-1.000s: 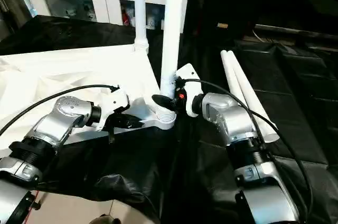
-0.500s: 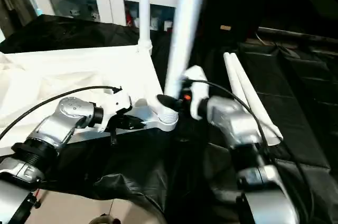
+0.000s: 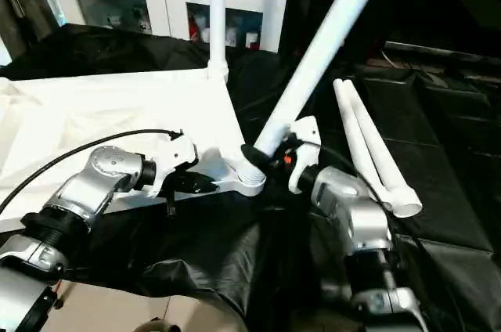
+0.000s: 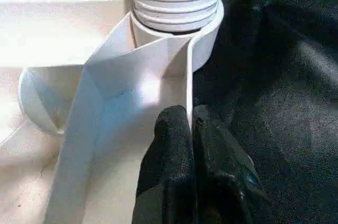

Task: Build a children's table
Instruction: Insert table leg to table base

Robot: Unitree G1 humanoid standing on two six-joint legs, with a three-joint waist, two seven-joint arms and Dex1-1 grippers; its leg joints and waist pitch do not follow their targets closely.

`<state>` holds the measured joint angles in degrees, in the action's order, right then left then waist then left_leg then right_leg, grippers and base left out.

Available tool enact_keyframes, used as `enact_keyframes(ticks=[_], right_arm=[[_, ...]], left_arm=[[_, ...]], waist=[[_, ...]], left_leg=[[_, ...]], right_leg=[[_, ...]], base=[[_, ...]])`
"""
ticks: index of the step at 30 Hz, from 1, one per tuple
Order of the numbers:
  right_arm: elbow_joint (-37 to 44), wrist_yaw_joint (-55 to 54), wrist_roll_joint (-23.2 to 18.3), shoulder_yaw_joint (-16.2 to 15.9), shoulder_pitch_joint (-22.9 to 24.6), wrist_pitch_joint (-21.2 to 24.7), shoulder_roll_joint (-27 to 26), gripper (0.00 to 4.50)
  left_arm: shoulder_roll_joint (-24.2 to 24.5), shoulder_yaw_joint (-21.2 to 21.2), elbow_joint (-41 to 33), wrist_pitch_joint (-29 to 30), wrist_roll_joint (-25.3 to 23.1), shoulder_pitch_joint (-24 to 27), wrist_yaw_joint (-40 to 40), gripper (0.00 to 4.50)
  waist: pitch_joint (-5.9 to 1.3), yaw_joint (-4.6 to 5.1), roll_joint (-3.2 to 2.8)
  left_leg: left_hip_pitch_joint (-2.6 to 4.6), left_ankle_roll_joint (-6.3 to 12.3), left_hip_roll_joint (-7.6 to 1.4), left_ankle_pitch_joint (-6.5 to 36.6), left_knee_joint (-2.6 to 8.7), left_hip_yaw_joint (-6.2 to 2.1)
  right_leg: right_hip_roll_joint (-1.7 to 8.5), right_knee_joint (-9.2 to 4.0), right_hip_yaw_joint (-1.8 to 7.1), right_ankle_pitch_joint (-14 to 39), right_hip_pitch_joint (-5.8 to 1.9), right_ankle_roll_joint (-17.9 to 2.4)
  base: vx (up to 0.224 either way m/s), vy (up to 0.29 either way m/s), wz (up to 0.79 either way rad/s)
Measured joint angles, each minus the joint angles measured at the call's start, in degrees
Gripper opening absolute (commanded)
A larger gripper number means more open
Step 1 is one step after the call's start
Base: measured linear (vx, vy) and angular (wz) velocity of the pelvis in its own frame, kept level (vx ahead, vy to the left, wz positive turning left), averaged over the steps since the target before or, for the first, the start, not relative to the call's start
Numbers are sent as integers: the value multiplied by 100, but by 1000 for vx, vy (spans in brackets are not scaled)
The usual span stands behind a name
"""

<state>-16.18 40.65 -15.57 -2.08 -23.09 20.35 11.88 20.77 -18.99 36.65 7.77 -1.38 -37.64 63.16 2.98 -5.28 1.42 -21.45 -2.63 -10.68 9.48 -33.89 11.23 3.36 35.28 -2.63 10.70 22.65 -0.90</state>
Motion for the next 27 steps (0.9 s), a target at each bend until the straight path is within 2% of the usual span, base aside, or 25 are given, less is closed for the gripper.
enact_keyframes(ticks=[8, 16, 19, 27], right_arm=[[-10, 10, 259, -314, -146, -37, 117, 188], [-340, 408, 433, -528, -455, -51, 304, 188], [-590, 608, 479, -608, -623, -177, 338, 188], [-843, 1287, 495, -747, -719, -532, 509, 188]], left_arm=[[5, 0, 63, -44, -51, -5, 5, 0], [14, -4, 62, -44, -74, -4, 33, 0], [35, -8, 59, -46, -85, -4, 62, 0], [167, -92, -184, -68, -111, 70, 314, 0]], waist=[[-3, 23, -18], [-7, 33, -12], [-12, 36, -7], [-15, 31, -5]], left_leg=[[41, -1, 0, 1, 9, 0], [49, -1, 1, 1, 13, -1], [50, -1, 0, 1, 15, -1], [49, -1, 1, 2, 36, -1]], right_leg=[[0, -10, 0, 4, -38, 6], [0, -14, 0, 7, -46, 12], [0, -16, -1, 5, -47, 8], [0, -31, -3, 8, -47, 10]], base=[[0, 0, 0], [0, 0, 0], [0, 0, 0], [0, 0, 0]])
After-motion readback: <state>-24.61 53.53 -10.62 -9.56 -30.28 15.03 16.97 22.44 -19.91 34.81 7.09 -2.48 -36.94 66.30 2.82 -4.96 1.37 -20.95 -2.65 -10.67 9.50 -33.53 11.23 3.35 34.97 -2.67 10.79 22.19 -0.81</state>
